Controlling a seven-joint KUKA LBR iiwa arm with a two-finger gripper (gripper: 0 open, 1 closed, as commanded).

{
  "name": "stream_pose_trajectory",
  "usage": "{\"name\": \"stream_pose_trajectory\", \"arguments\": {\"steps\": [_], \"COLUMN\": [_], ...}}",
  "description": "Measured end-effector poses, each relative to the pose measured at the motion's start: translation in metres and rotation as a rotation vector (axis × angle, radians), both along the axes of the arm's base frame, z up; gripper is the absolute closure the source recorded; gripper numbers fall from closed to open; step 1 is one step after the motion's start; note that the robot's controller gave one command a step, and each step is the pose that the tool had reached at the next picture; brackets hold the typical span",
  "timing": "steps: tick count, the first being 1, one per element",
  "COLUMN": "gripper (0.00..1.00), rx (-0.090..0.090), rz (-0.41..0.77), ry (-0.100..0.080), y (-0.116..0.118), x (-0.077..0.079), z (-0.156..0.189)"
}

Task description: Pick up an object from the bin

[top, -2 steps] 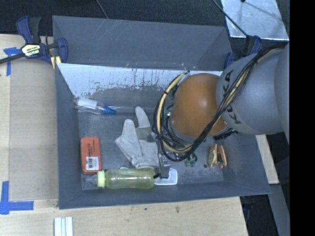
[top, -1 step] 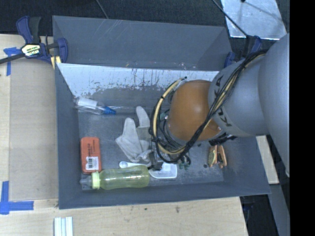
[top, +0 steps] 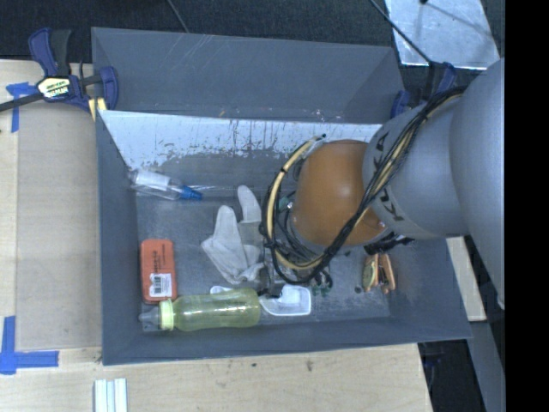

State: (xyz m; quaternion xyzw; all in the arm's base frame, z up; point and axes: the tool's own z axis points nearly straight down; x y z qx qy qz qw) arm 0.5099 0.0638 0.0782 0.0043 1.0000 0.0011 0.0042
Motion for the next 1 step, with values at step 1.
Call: {"name": "stream_pose_trajectory", "arguments": {"steps": [1], "gripper": [1.0], "rx": [-0.001], "rz": [0.018], "ry": [0.001], "y": [0.0085], "x": [-0.0049], "z": [0.1736]}}
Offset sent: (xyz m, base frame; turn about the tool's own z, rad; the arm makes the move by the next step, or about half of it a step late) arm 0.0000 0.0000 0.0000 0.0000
